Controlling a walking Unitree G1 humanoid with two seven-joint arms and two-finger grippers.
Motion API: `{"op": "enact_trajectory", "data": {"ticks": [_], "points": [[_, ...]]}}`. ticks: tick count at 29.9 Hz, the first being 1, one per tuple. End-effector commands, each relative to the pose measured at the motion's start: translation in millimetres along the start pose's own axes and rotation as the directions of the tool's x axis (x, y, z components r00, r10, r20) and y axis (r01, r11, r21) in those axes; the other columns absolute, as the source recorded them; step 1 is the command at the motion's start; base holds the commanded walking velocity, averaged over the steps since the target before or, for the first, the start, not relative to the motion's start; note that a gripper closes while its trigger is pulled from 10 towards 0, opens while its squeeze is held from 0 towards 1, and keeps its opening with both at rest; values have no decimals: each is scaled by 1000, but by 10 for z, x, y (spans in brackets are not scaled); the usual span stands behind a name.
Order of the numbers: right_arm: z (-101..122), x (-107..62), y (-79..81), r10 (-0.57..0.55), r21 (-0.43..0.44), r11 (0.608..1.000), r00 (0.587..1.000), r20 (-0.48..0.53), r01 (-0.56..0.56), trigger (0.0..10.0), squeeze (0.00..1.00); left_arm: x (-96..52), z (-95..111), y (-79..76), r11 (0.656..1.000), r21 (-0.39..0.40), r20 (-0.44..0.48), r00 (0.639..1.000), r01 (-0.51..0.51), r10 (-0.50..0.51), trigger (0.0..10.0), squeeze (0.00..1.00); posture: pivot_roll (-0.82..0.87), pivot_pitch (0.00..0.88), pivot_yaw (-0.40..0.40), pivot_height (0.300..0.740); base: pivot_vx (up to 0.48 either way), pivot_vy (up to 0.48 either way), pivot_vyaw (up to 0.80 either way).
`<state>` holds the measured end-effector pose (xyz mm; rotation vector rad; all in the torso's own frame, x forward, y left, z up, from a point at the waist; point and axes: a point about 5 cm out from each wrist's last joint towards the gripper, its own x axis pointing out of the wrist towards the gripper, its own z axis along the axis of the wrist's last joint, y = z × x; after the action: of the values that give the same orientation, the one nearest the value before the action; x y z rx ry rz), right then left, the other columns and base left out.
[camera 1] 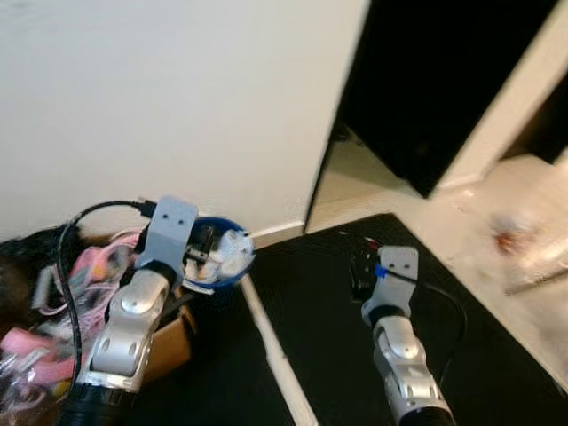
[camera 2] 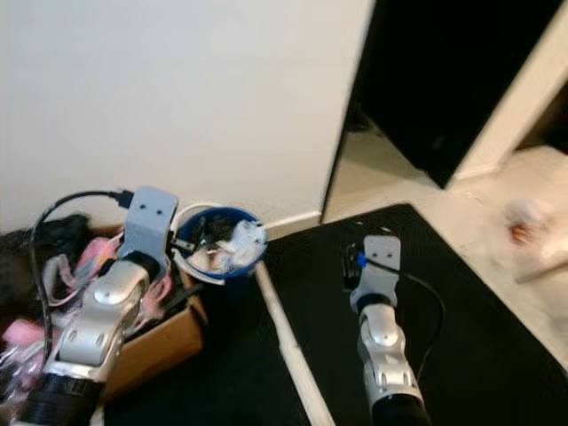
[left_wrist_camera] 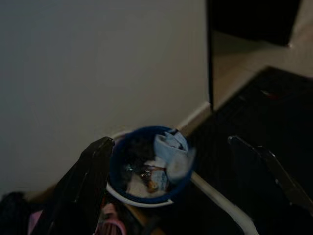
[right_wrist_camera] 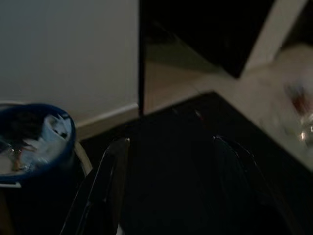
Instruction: Picking trash to rubbish bin
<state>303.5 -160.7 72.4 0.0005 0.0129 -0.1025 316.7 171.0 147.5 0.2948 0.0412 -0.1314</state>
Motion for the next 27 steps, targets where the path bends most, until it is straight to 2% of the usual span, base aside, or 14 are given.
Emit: {"op": "enact_trajectory", "data": {"ticks": [1, 14, 27], "points": [[19, -5, -16, -11, 0, 1000, 1000, 6, 11, 10000, 0, 9, -25, -50, 1000, -5, -4, 1000, 26, -26, 10000, 0, 85, 128, -5, 740, 0, 0, -800], [83, 28, -27, -3, -13, 1000, 1000, 17, 3, 10000, 0, 16, -74, -62, 998, -58, -12, 1000, 1, -2, 10000, 0, 69, 124, -25, 740, 0, 0, -800], [92, 24, 20, 1, -6, 1000, 1000, 12, -1, 10000, 0, 34, -71, -63, 998, -66, -8, 1000, 3, -4, 10000, 0, 62, 119, -22, 740, 0, 0, -800]]}}
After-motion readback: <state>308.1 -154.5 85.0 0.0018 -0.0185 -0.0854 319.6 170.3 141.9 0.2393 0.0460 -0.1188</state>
